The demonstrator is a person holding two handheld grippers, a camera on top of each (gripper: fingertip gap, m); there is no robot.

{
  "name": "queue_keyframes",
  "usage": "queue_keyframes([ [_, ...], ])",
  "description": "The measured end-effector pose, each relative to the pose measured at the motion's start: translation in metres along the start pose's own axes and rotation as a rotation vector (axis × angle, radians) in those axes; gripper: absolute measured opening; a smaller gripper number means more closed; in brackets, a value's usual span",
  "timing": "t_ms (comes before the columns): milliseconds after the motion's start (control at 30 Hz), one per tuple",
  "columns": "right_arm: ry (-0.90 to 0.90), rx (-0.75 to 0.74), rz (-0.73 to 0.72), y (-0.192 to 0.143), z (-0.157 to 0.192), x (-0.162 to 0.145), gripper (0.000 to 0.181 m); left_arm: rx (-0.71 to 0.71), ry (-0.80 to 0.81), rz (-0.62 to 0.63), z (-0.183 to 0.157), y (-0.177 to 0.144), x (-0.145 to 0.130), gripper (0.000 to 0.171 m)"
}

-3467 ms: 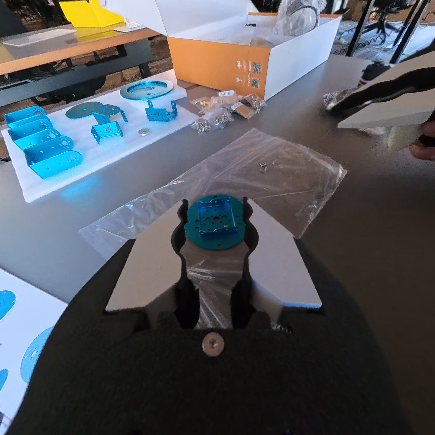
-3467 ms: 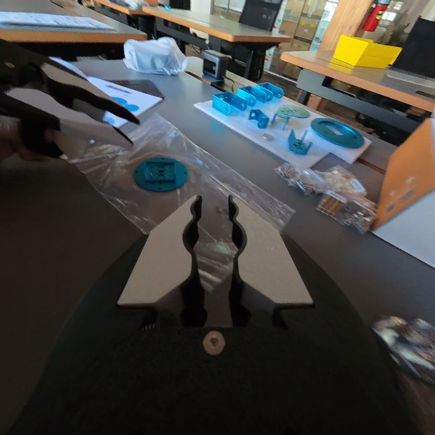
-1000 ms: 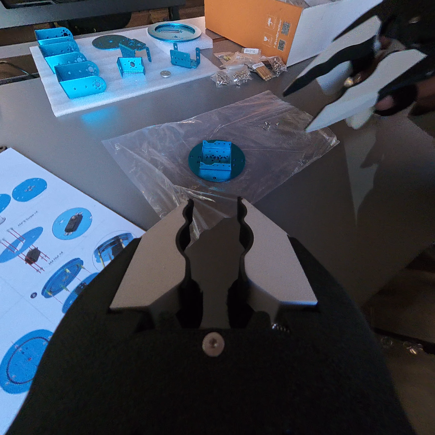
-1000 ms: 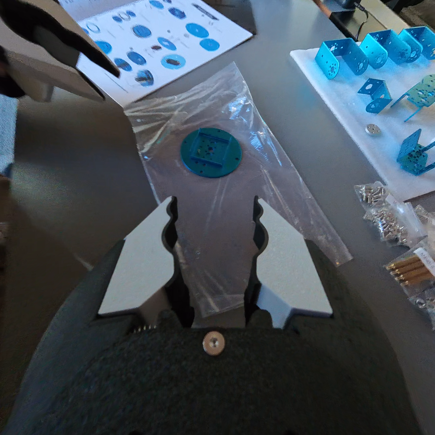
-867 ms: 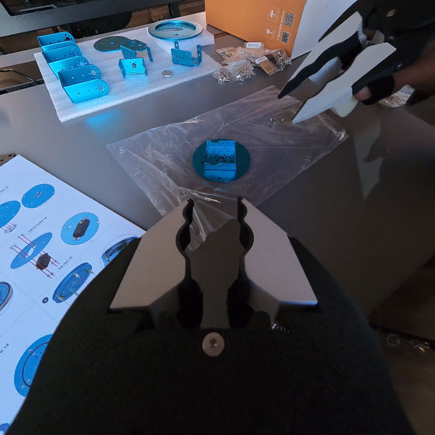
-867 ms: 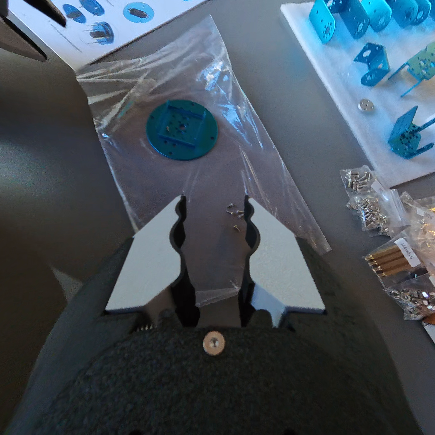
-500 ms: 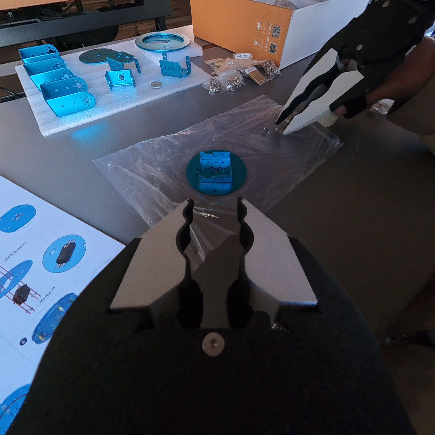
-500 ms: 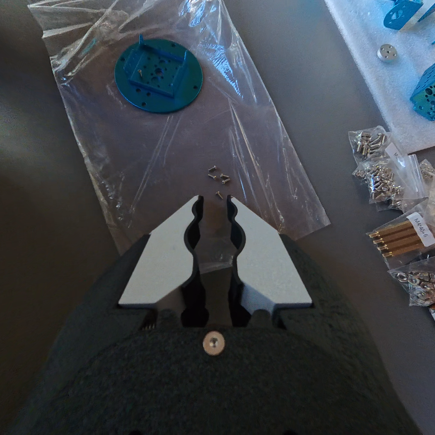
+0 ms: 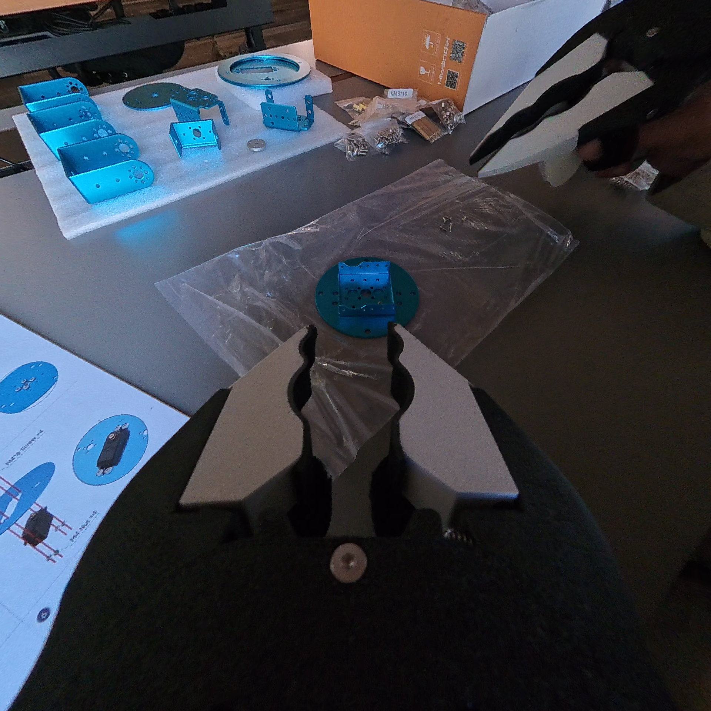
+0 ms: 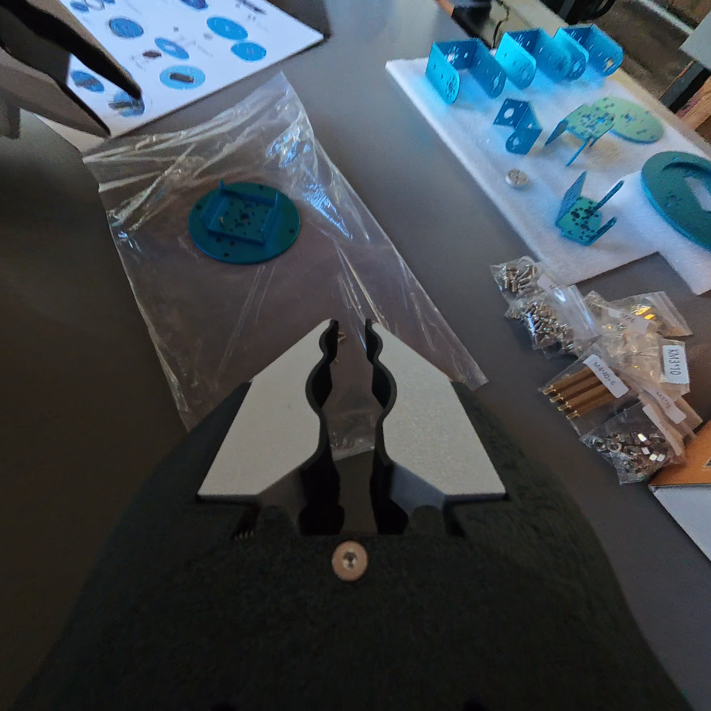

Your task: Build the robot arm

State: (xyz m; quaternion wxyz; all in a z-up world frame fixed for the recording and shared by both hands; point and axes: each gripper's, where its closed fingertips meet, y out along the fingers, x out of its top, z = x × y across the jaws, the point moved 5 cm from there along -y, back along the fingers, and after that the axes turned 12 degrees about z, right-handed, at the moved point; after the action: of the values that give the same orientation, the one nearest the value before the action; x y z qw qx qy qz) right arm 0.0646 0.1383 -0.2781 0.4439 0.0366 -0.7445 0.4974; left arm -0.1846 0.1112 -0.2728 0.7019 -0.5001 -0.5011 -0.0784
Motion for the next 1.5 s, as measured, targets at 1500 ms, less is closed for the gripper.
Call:
queue_keyframes([
  [1500, 0.019, 0.097, -0.035, 0.001, 0.022, 0.010, 0.023, 0.007, -0.051, 0.128, -0.004, 0.011, -0.010, 0.037],
])
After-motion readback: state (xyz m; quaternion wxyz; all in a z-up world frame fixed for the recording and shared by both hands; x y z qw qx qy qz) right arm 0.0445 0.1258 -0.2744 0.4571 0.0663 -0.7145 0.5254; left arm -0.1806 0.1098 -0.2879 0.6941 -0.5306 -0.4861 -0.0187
